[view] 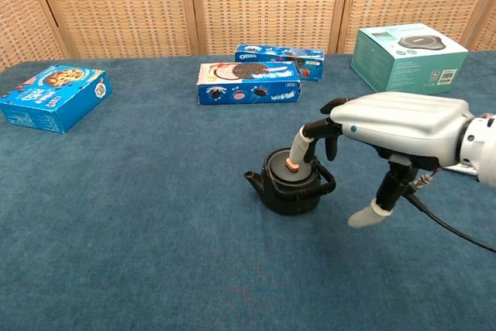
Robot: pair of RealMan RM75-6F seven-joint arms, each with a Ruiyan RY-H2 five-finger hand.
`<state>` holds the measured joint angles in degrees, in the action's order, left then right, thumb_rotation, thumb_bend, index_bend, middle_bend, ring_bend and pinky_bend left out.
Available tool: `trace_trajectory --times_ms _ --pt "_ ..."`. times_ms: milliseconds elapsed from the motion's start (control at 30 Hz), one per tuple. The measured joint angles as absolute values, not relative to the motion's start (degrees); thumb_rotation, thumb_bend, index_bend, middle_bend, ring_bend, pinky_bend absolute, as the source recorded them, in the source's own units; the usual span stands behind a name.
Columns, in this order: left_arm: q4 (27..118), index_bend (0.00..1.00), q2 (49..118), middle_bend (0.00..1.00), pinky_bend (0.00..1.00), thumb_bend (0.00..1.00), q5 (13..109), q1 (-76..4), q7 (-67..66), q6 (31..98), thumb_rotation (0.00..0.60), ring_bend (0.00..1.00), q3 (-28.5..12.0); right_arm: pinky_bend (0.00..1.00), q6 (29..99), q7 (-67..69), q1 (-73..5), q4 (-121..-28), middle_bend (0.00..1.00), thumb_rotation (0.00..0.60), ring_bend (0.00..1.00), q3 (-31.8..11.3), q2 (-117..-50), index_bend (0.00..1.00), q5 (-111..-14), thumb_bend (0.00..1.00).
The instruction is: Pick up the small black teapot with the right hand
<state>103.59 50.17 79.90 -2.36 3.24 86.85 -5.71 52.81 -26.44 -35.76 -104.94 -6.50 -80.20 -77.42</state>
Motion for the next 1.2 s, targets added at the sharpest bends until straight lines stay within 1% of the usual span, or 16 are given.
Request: trace_trajectory --times_ms 233,433,633,1200 --pt "103.76 0.0 50.27 0.0 0.0 0.0 80.04 -2.26 2.94 87.15 0.6 0.0 -5.64 0.0 52.47 -30.55 -37.41 -103.65 0.41 0.6 0.4 -6.18 -82.79 0.35 -75.6 0.0" --pt "103.6 0.0 50.3 0.0 0.0 0.0 79.97 -2.34 3.19 87.04 0.6 0.0 -5.68 0.0 52.21 -33.24 -38.54 -102.81 0.44 0.6 0.43 -5.93 -83.85 0.37 -72.47 0.0" --pt "103.45 0.0 50.24 0.0 0.0 0.0 79.99 -2.31 3.65 87.14 0.6 0.0 -5.73 0.0 52.05 -34.48 -39.53 -102.53 0.47 0.6 0.46 -4.96 -84.94 0.4 -71.52 0.0" --pt "102.91 0.0 49.9 0.0 0.0 0.0 79.78 -2.14 5.55 87.35 0.6 0.0 -5.97 0.0 50.73 -41.35 -43.0 -100.87 0.49 0.6 0.48 -3.57 -87.7 0.43 -66.76 0.0"
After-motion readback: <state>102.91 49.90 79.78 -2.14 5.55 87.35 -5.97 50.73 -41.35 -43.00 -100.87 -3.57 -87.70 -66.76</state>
